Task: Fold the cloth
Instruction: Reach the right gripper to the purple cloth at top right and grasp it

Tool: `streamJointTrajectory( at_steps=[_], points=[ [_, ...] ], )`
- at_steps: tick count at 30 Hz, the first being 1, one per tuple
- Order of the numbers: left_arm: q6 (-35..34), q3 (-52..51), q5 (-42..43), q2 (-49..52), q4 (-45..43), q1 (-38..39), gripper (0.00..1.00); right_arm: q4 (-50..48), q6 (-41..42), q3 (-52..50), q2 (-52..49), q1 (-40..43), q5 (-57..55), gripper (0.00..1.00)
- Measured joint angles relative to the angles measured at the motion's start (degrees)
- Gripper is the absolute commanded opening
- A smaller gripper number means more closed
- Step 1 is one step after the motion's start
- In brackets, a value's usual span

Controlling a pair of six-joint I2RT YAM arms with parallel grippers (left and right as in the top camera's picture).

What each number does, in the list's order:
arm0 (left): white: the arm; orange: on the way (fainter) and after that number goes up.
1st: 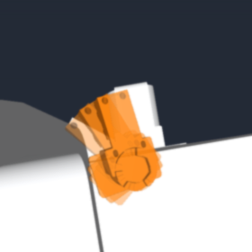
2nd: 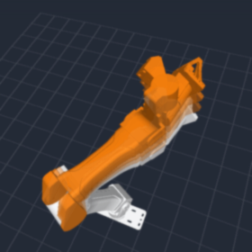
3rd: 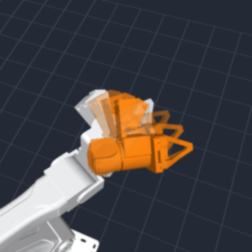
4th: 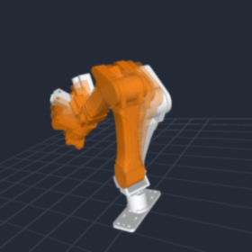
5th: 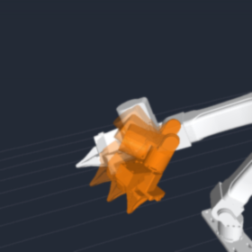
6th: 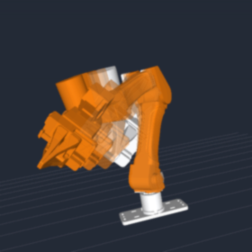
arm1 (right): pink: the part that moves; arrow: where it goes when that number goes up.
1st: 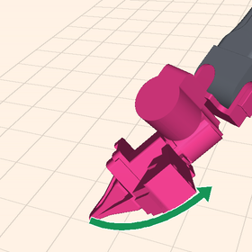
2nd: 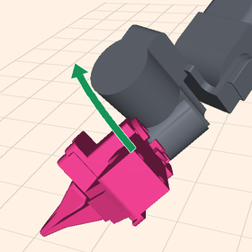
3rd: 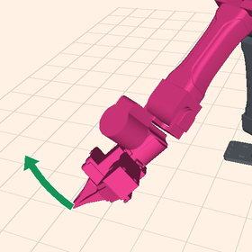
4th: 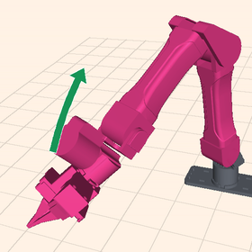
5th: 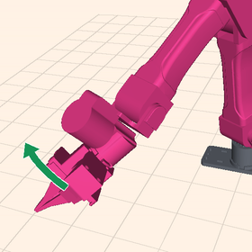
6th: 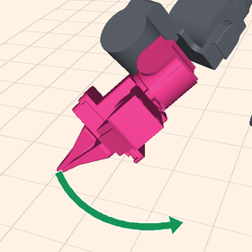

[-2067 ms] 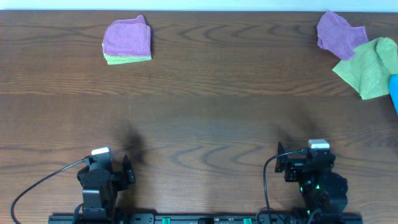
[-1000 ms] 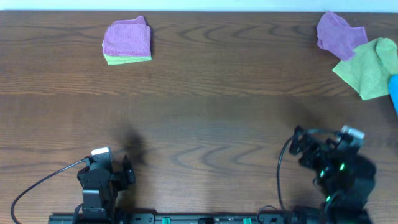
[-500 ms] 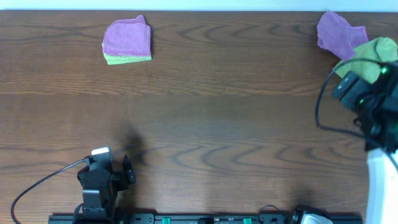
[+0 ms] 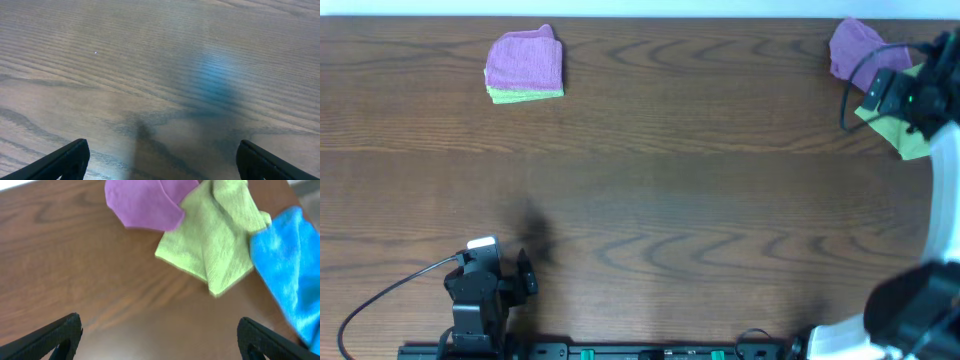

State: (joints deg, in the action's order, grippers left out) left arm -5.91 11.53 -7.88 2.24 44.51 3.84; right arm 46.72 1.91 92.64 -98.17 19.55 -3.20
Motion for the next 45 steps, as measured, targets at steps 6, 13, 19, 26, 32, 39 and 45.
streamJointTrajectory(
  at_steps=[6,13,19,26,32,39,45],
  points=[
    [-0.02,0.0,0.0,0.0,0.0,0.0,0.95,-0.92,-12.26,12.2,-13.0,-0.66,1.11,0.99],
    [-0.02,0.0,0.0,0.0,0.0,0.0,0.95,-8.0,-21.31,19.39,-25.24,-1.79,1.51,0.99],
    [0.0,0.0,0.0,0.0,0.0,0.0,0.95,-14.19,-24.65,19.87,-31.8,-1.9,1.77,0.99],
    [-0.02,0.0,0.0,0.0,0.0,0.0,0.95,-23.06,-28.11,20.11,-37.57,-3.37,2.84,0.99],
    [0.0,0.0,0.0,0.0,0.0,0.0,0.95,-31.36,-29.9,20.17,-40.89,-3.52,3.37,0.86],
    [0.0,0.0,0.0,0.0,0.0,0.0,0.95,-32.5,-30.82,20.2,-43.47,-3.52,3.17,0.51],
    [0.0,0.0,0.0,0.0,0.0,0.0,0.95,-32.41,-31.12,20.26,-43.95,-3.52,1.09,0.07]
  ],
)
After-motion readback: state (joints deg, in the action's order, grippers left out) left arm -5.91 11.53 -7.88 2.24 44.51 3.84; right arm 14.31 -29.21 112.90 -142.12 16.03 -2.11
